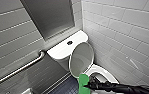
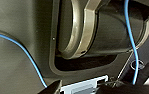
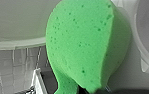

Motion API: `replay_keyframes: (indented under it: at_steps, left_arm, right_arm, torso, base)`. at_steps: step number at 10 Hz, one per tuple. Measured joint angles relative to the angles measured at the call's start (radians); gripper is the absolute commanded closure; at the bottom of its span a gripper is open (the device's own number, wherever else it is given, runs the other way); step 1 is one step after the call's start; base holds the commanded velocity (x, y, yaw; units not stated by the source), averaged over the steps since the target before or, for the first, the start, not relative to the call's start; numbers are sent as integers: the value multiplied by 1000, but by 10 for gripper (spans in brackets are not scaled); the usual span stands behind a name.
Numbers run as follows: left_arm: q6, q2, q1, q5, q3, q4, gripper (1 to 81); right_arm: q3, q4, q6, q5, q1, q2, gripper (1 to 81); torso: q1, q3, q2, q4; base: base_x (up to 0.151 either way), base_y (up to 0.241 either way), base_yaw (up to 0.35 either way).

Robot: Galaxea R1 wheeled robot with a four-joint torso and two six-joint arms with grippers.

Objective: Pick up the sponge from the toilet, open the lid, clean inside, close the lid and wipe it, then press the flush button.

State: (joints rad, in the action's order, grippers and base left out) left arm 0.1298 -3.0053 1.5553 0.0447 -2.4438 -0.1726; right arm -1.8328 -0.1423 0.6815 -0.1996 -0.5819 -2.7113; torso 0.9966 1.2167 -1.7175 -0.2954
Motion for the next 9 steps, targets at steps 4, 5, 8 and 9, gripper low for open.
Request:
replay_keyframes:
  at_steps: [4, 5, 8, 9]
  left_arm:
    - [0, 0, 0, -4, 0, 0, 10]
    - [0, 0, 0, -4, 0, 0, 10]
    - [0, 0, 0, -12, 0, 0, 10]
    - [0, 0, 0, -12, 0, 0, 10]
  right_arm:
    - [36, -10, 0, 0, -22, 59, 811]
    - [77, -15, 0, 1, -23, 97, 811]
    - [164, -27, 1, 12, -58, 206, 811]
    - [169, -29, 0, 23, -87, 222, 811]
  torso:
    - [0, 0, 0, 0]
    - [0, 0, 0, 0]
    - [0, 0, 0, 0]
    - [0, 0, 0, 0]
  base:
    - [0, 0, 0]
    - [0, 0, 0]
    - [0, 0, 0]
    - [0, 0, 0]
